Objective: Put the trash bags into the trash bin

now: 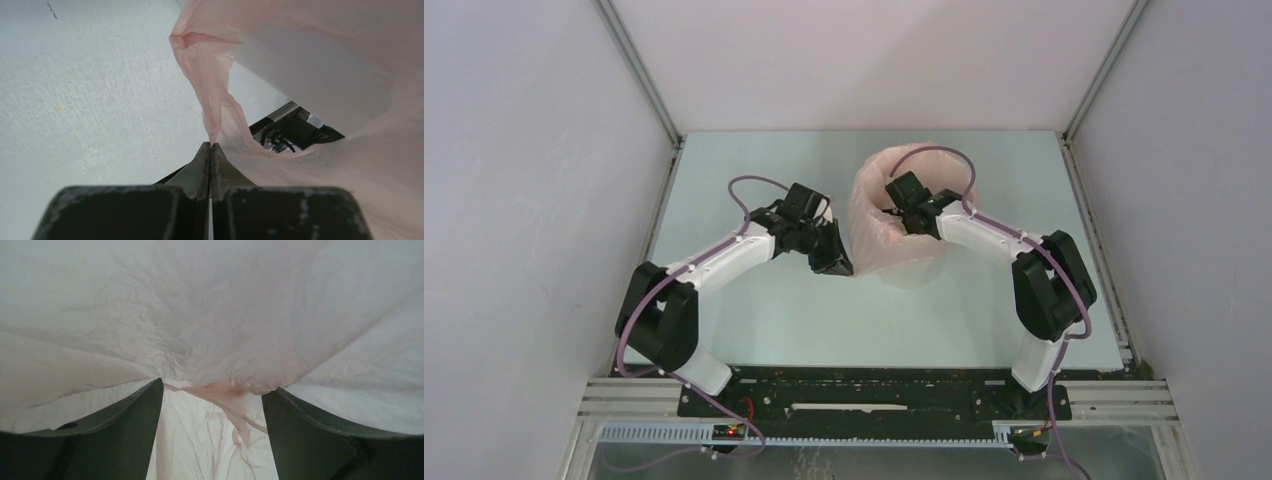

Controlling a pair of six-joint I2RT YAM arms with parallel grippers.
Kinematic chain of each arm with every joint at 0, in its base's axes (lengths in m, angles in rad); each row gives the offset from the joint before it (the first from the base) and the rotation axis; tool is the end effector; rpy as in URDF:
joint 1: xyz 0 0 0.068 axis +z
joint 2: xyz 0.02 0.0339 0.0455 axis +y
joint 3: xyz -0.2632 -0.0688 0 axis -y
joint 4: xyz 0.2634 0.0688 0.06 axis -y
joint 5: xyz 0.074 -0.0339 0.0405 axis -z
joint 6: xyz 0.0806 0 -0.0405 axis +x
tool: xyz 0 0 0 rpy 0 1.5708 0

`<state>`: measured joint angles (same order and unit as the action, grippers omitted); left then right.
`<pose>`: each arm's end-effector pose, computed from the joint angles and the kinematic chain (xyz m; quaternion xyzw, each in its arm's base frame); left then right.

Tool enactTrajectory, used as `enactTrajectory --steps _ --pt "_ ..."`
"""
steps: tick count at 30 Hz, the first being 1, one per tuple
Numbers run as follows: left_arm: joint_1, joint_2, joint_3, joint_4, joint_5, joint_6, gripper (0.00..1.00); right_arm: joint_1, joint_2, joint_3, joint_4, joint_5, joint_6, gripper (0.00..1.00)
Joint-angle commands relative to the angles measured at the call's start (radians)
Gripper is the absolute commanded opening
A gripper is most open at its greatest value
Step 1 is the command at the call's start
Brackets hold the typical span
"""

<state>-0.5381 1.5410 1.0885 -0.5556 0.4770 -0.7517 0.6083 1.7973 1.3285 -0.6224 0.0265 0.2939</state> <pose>0.2841 -0.2127 0.1922 -0.0343 0.9352 -0.3436 0.0792 0.3397 0.2340 0.1674 -0.1490 0.9598 0.0919 0.2193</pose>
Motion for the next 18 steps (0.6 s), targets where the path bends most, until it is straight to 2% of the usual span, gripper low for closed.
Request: enactTrajectory --steps 1,10,18 --pt "-0.014 0.008 0.037 0.024 0.022 0.007 0.01 0.014 -0.087 0.113 -0.084 -0.017 0.039 0.81" --pt "-0.026 0.042 0.034 0.023 0.012 0.026 0.0 0.003 -0.184 0.216 -0.159 -0.001 0.052 0.82" --pt "-0.035 0.093 0.042 0.014 -0.011 0.056 0.0 -0.029 -0.152 0.234 -0.175 -0.064 0.038 0.82"
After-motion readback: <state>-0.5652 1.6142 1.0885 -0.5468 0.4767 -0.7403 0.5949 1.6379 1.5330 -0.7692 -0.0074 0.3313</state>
